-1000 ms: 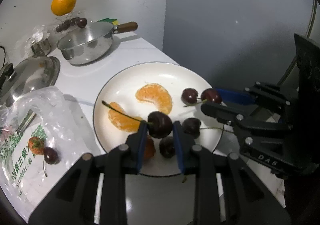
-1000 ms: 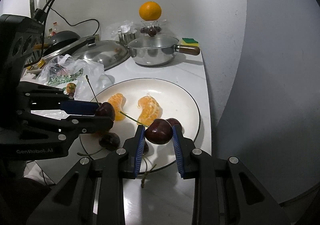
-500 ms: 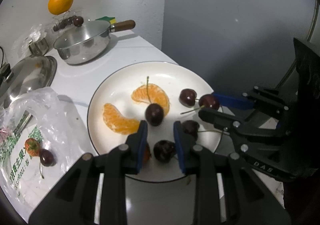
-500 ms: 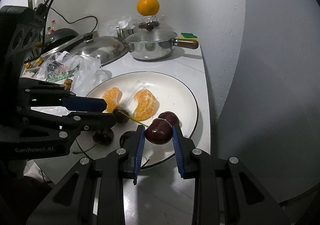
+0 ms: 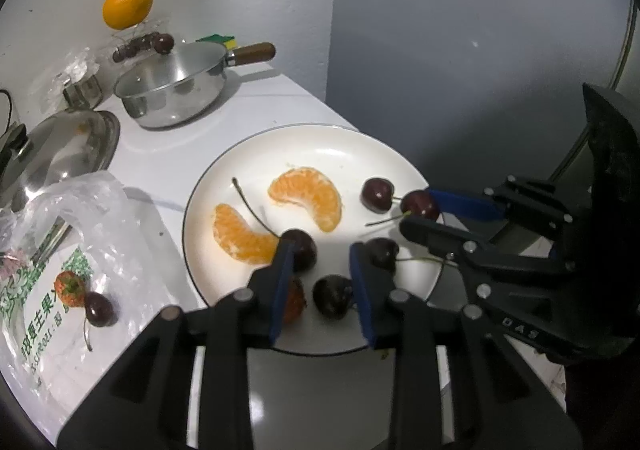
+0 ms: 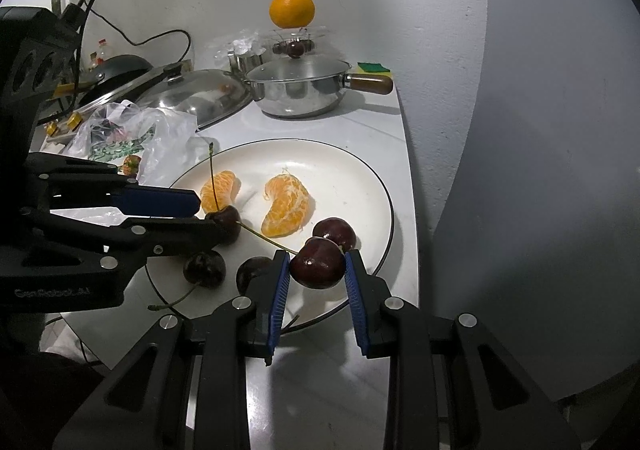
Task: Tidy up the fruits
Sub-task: 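Lower both tools and open them to drop the cherries onto the plate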
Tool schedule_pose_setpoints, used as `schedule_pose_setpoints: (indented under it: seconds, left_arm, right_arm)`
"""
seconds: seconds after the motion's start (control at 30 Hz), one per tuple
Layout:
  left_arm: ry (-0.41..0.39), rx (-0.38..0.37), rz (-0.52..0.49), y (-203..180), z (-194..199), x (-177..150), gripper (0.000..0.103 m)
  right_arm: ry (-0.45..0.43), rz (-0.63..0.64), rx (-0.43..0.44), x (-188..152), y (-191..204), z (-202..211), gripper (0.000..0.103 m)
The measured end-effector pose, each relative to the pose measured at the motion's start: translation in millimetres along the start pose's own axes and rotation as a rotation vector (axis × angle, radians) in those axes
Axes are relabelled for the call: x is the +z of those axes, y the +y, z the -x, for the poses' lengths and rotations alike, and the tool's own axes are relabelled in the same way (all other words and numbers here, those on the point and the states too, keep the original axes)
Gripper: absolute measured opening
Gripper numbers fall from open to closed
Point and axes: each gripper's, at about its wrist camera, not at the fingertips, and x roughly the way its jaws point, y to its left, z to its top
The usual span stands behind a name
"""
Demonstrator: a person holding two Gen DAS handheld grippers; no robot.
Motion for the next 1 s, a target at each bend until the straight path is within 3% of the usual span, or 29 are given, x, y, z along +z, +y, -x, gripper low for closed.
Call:
schedule_pose_setpoints:
  seconds: [0.2,0.33,0.37,0.4,0.43,1.0]
  left_arm:
    - [-0.013,-0.001,0.005,1.3,7.1,-1.7,0.040]
    - [-0.020,0.006,0.006,3.0,11.2,-2.7,0.041]
    - [-0.022,0.009,0.008,3.9,12.3,-3.1,0.044]
    - [-0.025,0.010,0.012,5.0,13.6,-3.6,0.053]
    - [-0.030,0.011,0.016,6.3,15.3,-4.1,0.055]
    - [-0.077,0.018,0.047,25.4,42.5,-13.2,0.055]
  right_arm:
    - [0.007,0.000,-0.011,0.4,2.0,-0.7,0.031]
    - [0.004,-0.003,-0.012,1.2,2.9,1.1,0.040]
    - [0.003,-0.004,-0.014,1.5,3.3,1.6,0.043]
    - [0.002,-0.004,-0.015,1.7,3.9,1.9,0.044]
    - [0.002,-0.005,-0.015,1.5,4.0,2.3,0.044]
    - [-0.012,0.029,-0.029,11.4,28.1,14.5,0.044]
